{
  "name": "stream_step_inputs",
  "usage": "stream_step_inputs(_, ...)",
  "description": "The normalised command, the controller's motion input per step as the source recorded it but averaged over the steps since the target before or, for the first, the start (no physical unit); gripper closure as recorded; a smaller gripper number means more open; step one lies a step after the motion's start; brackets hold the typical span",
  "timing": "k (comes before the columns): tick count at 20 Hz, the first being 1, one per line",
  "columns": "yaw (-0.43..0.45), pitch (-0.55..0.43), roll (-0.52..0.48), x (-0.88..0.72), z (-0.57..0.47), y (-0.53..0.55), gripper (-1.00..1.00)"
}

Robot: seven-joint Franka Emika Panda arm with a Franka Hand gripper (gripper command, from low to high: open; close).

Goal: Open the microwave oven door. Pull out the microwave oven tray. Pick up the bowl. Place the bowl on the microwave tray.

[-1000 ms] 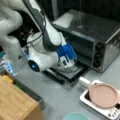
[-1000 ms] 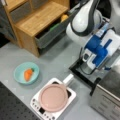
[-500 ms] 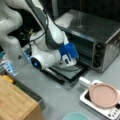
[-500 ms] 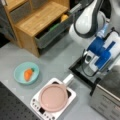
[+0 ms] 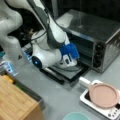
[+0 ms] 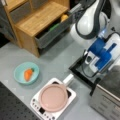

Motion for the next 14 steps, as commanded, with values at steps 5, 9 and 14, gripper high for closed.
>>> stream_step_inputs(5,-0.205,-0.103,0.063,-0.02,-0.25,0.05,-1.00)
stream_step_inputs(9,-0.223,-0.105,0.078,-0.01,-0.25,0.12,-1.00)
stream_step_inputs(14,-0.208,-0.096,0.086,-0.03,-0.26,0.11,1.00)
